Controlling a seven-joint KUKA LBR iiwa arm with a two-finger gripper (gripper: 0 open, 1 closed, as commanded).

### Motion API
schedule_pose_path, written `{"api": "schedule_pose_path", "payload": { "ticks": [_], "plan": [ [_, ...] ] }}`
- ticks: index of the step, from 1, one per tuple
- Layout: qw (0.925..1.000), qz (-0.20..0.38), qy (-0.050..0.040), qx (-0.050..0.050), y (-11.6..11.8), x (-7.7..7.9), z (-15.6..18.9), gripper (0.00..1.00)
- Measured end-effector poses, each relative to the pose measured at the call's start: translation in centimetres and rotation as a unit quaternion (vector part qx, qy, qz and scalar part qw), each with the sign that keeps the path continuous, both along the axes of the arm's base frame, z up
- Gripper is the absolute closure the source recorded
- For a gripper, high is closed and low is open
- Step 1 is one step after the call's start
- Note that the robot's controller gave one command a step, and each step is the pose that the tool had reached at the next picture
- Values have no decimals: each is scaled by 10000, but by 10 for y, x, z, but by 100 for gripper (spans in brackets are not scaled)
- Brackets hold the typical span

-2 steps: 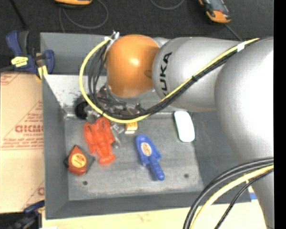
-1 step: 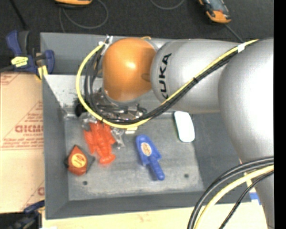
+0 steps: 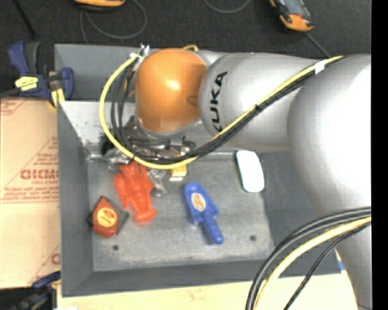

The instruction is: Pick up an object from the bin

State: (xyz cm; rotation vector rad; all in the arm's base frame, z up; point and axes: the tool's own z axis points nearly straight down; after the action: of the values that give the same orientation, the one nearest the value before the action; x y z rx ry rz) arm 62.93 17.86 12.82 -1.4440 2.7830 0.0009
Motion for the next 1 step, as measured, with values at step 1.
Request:
{"api": "schedule_pose_path", "payload": {
  "ticks": [1],
  "plan": [
    [9954, 961, 6, -16, -8, -1, -12, 0]
  ]
}}
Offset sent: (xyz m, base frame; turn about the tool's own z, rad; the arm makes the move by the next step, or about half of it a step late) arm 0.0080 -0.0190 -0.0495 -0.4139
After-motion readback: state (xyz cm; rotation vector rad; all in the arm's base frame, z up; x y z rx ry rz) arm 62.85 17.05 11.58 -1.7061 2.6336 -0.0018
